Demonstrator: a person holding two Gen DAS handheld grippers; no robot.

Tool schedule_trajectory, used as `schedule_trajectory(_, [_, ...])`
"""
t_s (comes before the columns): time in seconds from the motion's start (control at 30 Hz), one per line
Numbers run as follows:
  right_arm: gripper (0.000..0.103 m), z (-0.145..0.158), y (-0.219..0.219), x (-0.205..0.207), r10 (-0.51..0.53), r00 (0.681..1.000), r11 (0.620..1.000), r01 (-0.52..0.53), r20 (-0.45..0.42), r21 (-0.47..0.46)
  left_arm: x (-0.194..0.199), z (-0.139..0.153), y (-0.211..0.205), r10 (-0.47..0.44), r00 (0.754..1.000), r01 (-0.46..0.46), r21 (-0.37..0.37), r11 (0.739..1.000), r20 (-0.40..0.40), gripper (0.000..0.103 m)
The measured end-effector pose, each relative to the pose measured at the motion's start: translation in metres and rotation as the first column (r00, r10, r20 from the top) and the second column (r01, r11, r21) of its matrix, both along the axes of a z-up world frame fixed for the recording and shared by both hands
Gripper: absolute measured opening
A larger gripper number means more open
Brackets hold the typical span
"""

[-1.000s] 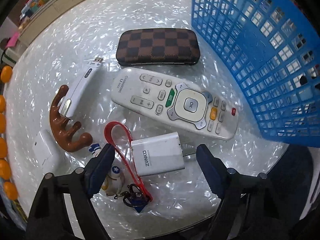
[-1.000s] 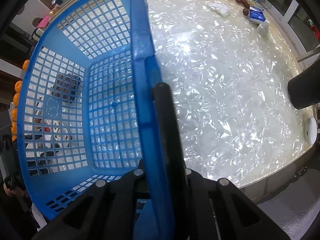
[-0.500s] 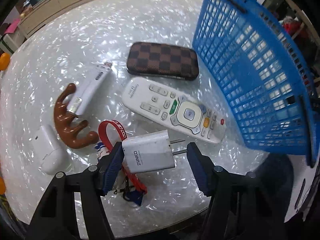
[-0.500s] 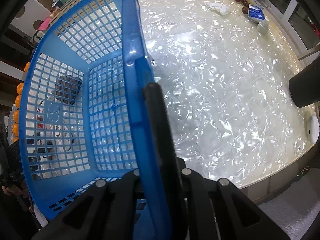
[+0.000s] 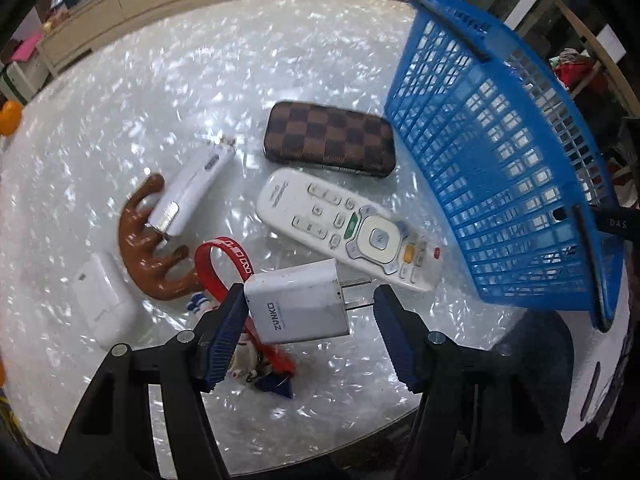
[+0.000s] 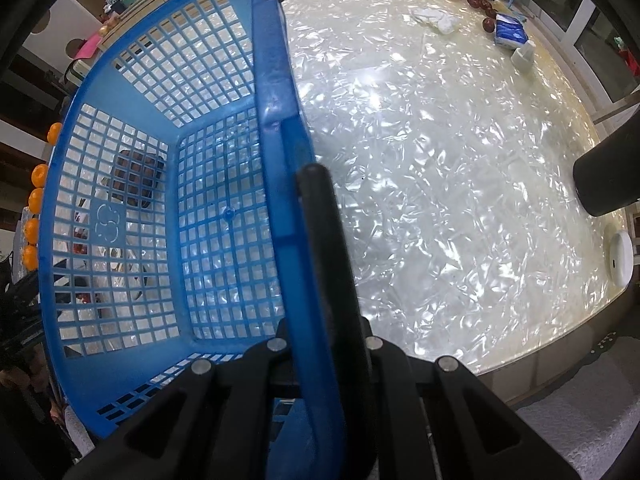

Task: Organize rigid objects
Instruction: 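Move the left tool to the white ZUNKO charger while the right tool holds the basket, then close the left tool on the white ZUNKO charger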

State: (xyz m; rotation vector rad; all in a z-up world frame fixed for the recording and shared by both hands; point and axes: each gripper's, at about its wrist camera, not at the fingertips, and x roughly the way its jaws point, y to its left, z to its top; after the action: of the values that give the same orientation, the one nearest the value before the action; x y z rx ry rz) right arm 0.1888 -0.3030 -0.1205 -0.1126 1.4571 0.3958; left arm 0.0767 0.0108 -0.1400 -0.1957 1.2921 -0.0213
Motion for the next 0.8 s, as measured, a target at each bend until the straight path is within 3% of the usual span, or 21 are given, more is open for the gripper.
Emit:
schedule_trajectory(0.13, [0.007,0.000,0.000,0.000,0.002,1.000,1.000,-0.002,-0.001,-0.001,0.001,-0.007,-0.001,0.006,1.000,-0.006,0.005,1.000,-0.010,0.068])
schedule_trajectory(0.4, [0.007,0.000,-0.001,-0.002,0.001,1.000,1.000,-0.001,-0.002,0.004,-0.004,-0.016,-0.012,-0.035,0.999,0.033,-0.052,0.998,-0.029,0.069])
schedule_trajectory(0.8, [0.007,-0.001,0.000,-0.003,0.000,1.000,1.000,0.000,-0.003,0.006,0.003,-0.025,-0.022,-0.035,0.998,0.032,-0.054,0.998,-0.049,0.069])
